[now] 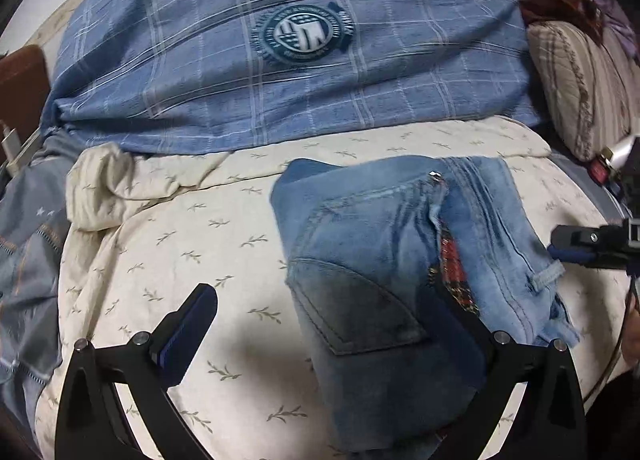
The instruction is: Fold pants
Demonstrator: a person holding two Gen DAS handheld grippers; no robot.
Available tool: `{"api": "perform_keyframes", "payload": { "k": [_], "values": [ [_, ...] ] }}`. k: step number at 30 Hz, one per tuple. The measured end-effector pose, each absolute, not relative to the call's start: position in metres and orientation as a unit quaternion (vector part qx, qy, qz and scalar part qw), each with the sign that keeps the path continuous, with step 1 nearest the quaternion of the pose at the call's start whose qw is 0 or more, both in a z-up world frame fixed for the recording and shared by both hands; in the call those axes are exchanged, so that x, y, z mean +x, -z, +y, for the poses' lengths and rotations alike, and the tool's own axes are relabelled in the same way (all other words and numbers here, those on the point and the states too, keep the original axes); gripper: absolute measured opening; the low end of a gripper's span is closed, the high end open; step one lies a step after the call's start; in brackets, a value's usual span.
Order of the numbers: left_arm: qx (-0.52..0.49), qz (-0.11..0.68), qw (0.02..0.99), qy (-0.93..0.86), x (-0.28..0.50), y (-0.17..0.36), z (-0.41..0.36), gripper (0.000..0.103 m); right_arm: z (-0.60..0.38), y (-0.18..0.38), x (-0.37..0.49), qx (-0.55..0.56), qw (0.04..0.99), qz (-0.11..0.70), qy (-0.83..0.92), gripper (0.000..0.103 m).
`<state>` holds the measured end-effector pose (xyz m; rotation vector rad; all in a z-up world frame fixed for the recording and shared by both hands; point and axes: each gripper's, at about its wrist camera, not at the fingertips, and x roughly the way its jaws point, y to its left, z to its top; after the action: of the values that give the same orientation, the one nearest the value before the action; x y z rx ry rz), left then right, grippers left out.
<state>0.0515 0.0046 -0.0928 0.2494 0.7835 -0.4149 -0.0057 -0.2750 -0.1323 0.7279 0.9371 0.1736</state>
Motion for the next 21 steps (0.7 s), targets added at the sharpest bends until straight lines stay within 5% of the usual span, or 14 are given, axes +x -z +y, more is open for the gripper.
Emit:
{"api": "perform_keyframes", "payload": {
  "k": [21],
  "values": [
    [0.137, 0.370, 0.899, 0.189, 0.048, 0.094, 0.003, 0.103, -0.262, 0.133, -0.002, 0.337, 0.826, 0.444, -0.082, 0.067]
  ]
}}
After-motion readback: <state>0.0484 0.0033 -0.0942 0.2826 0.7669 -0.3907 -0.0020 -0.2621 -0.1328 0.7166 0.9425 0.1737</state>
